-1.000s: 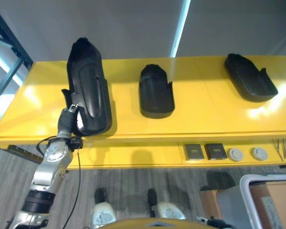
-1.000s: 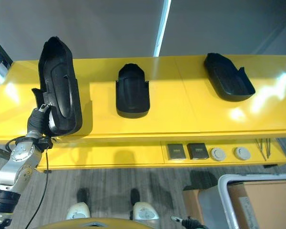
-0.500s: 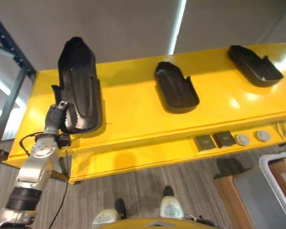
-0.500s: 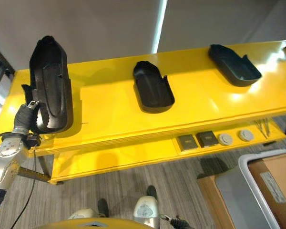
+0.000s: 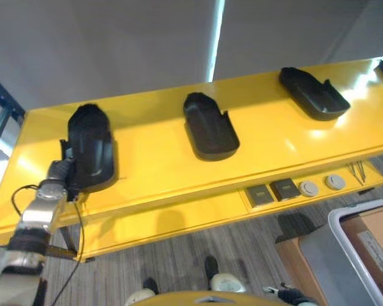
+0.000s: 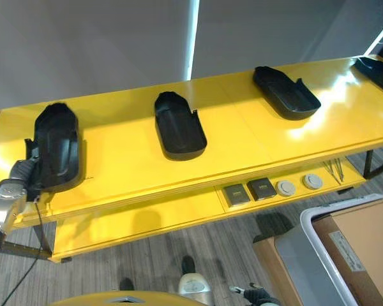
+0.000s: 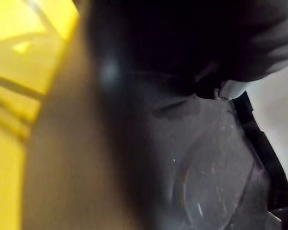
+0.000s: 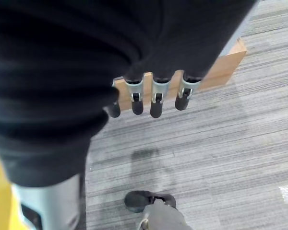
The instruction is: Move parts from the plastic box to the shelf.
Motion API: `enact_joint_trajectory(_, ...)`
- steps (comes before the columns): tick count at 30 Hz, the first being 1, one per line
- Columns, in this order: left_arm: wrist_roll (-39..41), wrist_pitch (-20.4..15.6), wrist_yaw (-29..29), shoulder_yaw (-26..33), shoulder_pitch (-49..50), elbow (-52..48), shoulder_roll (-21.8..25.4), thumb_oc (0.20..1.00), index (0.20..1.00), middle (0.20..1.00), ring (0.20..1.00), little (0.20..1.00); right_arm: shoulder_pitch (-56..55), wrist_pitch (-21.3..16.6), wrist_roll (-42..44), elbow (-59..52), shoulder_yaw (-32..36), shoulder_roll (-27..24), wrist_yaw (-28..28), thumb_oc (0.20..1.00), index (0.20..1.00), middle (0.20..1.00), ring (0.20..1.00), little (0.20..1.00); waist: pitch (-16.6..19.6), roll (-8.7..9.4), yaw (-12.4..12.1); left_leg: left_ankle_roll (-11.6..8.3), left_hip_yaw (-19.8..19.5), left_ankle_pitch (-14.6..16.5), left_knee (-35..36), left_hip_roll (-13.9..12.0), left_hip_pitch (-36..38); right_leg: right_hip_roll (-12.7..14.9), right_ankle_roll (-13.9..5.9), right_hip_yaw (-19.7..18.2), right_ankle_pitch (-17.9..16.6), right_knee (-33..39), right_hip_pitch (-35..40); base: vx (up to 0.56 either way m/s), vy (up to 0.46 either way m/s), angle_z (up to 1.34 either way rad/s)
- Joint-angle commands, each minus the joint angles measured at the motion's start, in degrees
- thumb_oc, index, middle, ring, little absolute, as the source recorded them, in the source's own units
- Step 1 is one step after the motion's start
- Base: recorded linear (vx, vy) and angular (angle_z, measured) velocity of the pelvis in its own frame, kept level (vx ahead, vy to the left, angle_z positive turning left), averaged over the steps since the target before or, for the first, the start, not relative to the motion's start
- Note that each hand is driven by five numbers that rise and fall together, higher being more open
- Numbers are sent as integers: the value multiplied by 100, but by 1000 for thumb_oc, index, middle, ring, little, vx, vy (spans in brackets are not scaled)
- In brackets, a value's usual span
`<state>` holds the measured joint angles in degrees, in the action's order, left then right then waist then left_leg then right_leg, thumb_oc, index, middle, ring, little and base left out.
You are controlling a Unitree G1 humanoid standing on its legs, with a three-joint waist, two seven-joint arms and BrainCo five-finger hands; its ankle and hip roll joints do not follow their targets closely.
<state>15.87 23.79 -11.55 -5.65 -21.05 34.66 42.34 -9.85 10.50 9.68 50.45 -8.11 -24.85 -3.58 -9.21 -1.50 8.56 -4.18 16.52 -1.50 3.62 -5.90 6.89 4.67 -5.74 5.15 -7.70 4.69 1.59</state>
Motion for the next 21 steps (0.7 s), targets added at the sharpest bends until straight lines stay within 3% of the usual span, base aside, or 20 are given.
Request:
enact_joint_trajectory(1,-716,-139,444,-187,-719,455,663,200,200,200,200,200,-70,130,-109,36,-156,-121,220,1000,1000,1000,1000,1000,-2,18,102,141,-204,119,-547,-135,-481,-1,-266,-464,576,-665,-311,36,46,-13)
enact_joint_trajectory(7,-1162,115,1284,-643,-1210,1209,1047,200,200,200,200,200,-73,-29,-224,174,-128,-336,345,1000,1000,1000,1000,1000,-23,-90,278,148,-118,138,-532,-108,-440,-17,-258,-606,600,-669,-322,31,44,-8)
enact_joint_trajectory(15,-1252,168,2000,-795,-1159,1421,864,200,200,200,200,200,-65,-122,-199,193,-116,-275,386,1000,1000,1000,1000,1000,25,-135,331,189,-57,212,-538,-46,-306,20,-273,-651,604,-615,-204,26,21,-5)
enact_joint_trajectory(16,-1254,164,1988,-797,-1139,1399,829,677,677,677,677,677,-63,-121,-237,197,-113,-264,395,1000,1000,1000,1000,1000,29,-136,330,192,-56,215,-535,-42,-298,22,-272,-651,604,-609,-196,0,0,0)
enact_joint_trajectory(17,-1284,152,2020,-805,-1118,1400,773,1000,1000,1000,1000,1000,-55,-131,-285,218,-113,-255,400,1000,1000,1000,1000,1000,35,-136,328,192,-52,218,-528,-38,-281,25,-275,-641,604,-599,-180,0,0,0)
enact_joint_trajectory(21,-1334,159,2116,-798,-1086,1376,751,1000,1000,1000,1000,1000,-40,-157,-314,316,-117,-257,383,1000,1000,1000,1000,1000,56,-143,314,198,-41,234,-526,-23,-243,28,-278,-642,608,-575,-138,0,0,0)
